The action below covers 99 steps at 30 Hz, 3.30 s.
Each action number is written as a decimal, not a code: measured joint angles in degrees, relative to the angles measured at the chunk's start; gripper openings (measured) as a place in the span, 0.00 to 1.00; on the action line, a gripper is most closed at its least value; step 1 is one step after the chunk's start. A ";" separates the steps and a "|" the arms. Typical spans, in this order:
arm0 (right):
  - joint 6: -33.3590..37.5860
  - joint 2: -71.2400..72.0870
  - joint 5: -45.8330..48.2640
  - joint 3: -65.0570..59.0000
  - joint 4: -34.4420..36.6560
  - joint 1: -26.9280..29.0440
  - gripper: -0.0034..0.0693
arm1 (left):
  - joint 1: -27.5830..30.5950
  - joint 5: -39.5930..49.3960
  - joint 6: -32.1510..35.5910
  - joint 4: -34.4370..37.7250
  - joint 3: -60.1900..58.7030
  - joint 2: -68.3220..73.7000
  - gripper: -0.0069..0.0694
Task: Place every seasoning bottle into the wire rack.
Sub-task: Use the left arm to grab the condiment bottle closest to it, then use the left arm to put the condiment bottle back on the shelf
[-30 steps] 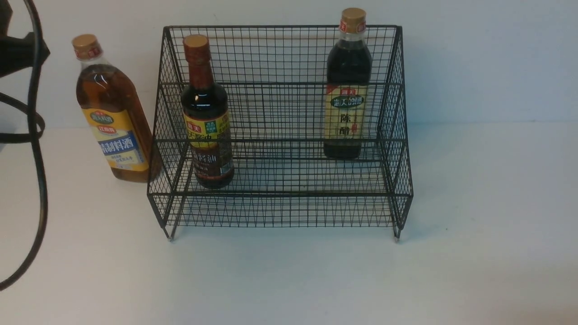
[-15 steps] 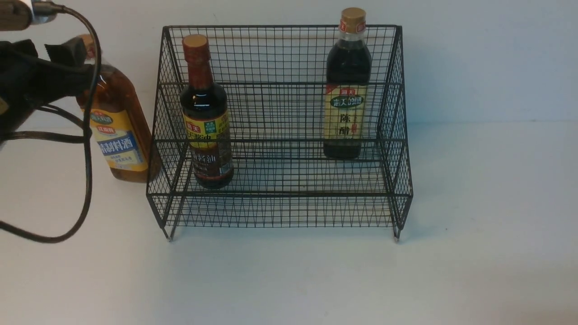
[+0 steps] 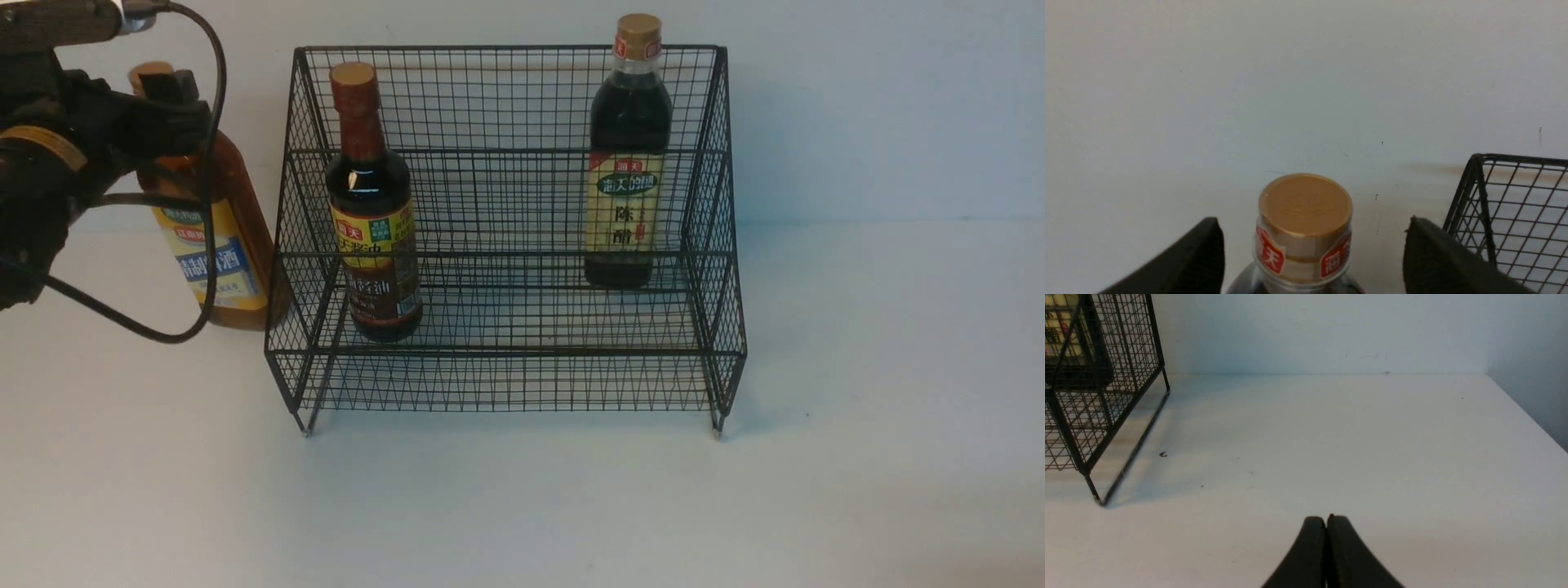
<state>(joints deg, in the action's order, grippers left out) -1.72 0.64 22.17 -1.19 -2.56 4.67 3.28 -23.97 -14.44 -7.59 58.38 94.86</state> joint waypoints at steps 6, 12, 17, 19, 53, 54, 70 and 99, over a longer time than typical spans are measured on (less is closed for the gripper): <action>0.00 0.00 0.00 0.00 0.00 0.00 0.03 | 0.00 -0.04 0.18 0.11 3.74 4.85 0.79; 0.00 0.00 0.00 0.00 0.00 0.00 0.03 | 0.00 -0.58 0.30 0.85 4.57 6.73 0.65; 0.00 0.00 0.00 0.00 0.00 0.00 0.03 | 0.00 -1.50 1.38 0.95 4.75 6.85 0.51; 0.00 0.00 0.00 0.00 0.00 0.00 0.03 | 0.00 -1.41 1.47 0.77 4.75 6.70 0.51; 0.00 0.00 0.00 0.00 0.00 0.00 0.03 | -0.27 25.37 2.81 2.09 26.05 -14.69 0.51; 0.00 0.00 0.00 0.00 0.00 0.00 0.03 | -0.56 25.37 2.20 2.04 26.92 -14.56 0.51; 0.00 0.00 0.00 0.00 0.00 0.00 0.03 | -9.77 30.79 0.38 2.16 45.57 1.51 0.51; 0.00 0.00 0.00 0.00 0.00 0.00 0.03 | -15.06 34.57 0.96 2.03 55.80 15.05 0.50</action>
<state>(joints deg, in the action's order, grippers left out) -1.72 0.64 22.17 -1.19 -2.56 4.67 -11.78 10.60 -13.48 -5.56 114.18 109.90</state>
